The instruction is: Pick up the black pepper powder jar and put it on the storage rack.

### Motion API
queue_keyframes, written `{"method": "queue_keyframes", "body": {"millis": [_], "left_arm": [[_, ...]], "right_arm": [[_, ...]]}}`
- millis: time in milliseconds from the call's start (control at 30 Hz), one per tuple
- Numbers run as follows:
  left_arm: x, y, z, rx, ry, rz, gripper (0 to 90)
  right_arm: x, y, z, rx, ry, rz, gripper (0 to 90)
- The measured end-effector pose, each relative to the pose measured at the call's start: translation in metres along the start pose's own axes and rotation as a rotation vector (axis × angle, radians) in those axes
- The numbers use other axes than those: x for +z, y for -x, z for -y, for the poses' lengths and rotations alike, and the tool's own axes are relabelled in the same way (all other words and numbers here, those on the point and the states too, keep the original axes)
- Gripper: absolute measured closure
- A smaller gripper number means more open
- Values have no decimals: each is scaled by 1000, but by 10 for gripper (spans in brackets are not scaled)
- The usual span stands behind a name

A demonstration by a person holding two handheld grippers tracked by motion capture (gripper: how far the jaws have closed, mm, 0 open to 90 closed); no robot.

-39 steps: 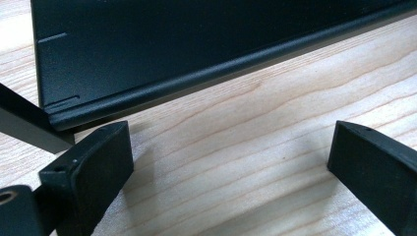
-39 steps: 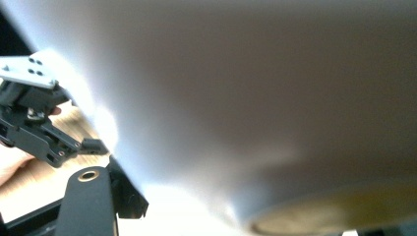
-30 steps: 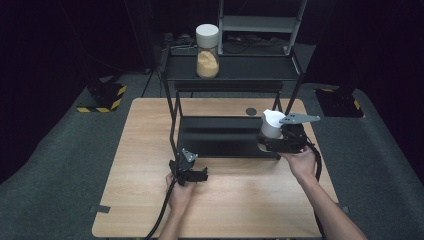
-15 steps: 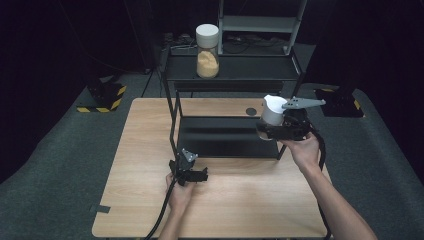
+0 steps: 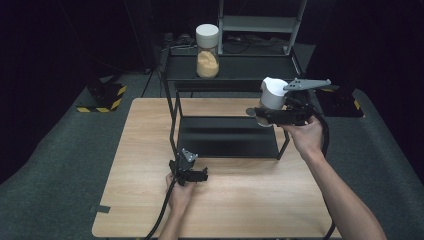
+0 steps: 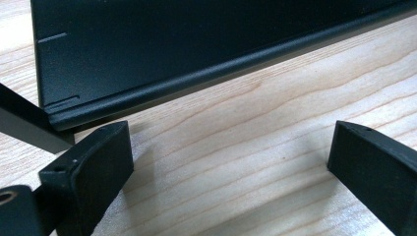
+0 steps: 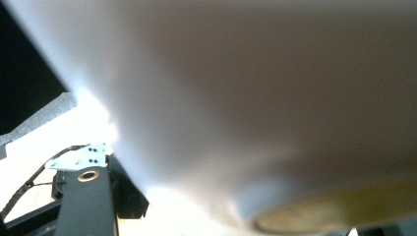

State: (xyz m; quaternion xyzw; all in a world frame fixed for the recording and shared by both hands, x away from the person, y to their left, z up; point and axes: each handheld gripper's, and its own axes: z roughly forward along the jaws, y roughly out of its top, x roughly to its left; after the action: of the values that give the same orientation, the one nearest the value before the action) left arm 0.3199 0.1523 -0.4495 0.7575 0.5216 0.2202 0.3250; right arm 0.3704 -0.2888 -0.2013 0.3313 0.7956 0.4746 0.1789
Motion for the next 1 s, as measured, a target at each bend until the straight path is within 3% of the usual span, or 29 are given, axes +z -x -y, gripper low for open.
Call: {"method": "queue_keyframes", "body": {"millis": [533, 833, 1000], "left_arm": [[0, 0, -1, 4, -3, -1, 32], [0, 0, -1, 3, -3, -1, 32], [0, 0, -1, 6, -5, -3, 32]], "right_arm": [[-3, -5, -58, -1, 23, -8, 305], [6, -7, -89, 19, 10, 14, 305], [17, -7, -106, 42, -9, 53, 305]]}}
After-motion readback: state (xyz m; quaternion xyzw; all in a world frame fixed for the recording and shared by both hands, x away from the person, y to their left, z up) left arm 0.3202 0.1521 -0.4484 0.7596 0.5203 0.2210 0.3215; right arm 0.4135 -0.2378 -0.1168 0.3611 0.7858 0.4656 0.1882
